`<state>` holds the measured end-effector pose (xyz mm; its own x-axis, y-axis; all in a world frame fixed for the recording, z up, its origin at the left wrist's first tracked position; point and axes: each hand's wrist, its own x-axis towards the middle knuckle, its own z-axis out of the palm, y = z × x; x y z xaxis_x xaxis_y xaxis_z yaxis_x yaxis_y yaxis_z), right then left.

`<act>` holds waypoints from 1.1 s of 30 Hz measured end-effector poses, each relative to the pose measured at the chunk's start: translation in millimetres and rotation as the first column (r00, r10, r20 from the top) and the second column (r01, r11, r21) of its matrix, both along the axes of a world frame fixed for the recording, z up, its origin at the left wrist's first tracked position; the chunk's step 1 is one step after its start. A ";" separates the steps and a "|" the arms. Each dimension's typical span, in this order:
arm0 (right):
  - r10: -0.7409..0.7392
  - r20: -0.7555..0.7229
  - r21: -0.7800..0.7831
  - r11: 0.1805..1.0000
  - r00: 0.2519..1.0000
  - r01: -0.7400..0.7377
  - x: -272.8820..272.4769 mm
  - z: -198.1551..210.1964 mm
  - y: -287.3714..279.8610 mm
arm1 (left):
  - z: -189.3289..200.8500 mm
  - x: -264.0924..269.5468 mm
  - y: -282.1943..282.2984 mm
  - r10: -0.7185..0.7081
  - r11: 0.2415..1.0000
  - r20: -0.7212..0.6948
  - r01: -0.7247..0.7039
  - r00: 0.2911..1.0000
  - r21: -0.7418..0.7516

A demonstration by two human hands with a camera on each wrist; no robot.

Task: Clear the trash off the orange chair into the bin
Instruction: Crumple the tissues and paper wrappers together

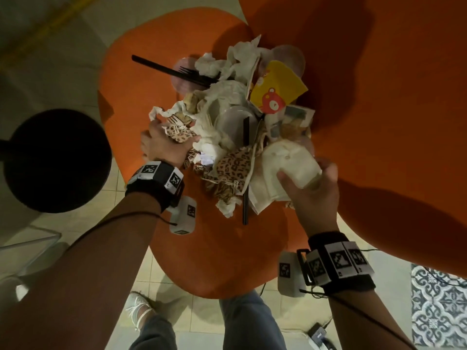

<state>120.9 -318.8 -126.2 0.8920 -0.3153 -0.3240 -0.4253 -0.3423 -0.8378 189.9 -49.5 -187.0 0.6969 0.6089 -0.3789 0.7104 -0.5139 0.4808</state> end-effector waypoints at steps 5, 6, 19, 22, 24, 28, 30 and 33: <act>-0.076 -0.086 0.123 0.989 0.993 0.086 17.9 -18.7 -6.3 | -0.5 1.8 3.9 0.055 0.986 -0.074 -0.066 0.996 -0.155; -0.067 -0.136 0.133 0.987 0.988 0.085 22.9 -22.7 -6.3 | -1.3 1.6 5.0 0.048 0.980 -0.081 -0.063 0.996 -0.188; 0.101 -0.056 -0.375 0.920 0.993 -0.114 30.7 -41.5 1.0 | 16.2 -4.7 12.3 0.166 0.917 0.185 -0.082 0.969 -0.390; -0.033 -0.092 -0.157 0.987 0.995 0.018 31.2 -36.0 0.1 | 32.0 -12.2 13.7 0.307 0.878 0.308 -0.143 0.901 -0.457; -0.057 -0.133 -0.041 0.998 0.989 0.052 33.2 -35.0 -2.6 | 42.5 -19.8 15.1 0.355 0.849 0.343 -0.147 0.870 -0.507; -0.071 -0.110 0.006 0.997 0.991 0.072 32.5 -33.6 -1.5 | 43.0 -36.8 4.6 0.121 0.777 0.184 0.022 0.975 -0.629; -0.073 -0.110 0.020 0.997 0.991 0.075 31.3 -33.0 1.4 | 37.6 -41.4 -9.4 -0.049 0.775 0.111 0.108 0.993 -0.623; -0.052 -0.073 0.022 0.998 0.996 0.054 29.8 -27.0 5.7 | 31.5 -45.7 -32.7 -0.099 0.775 0.152 0.172 0.983 -0.609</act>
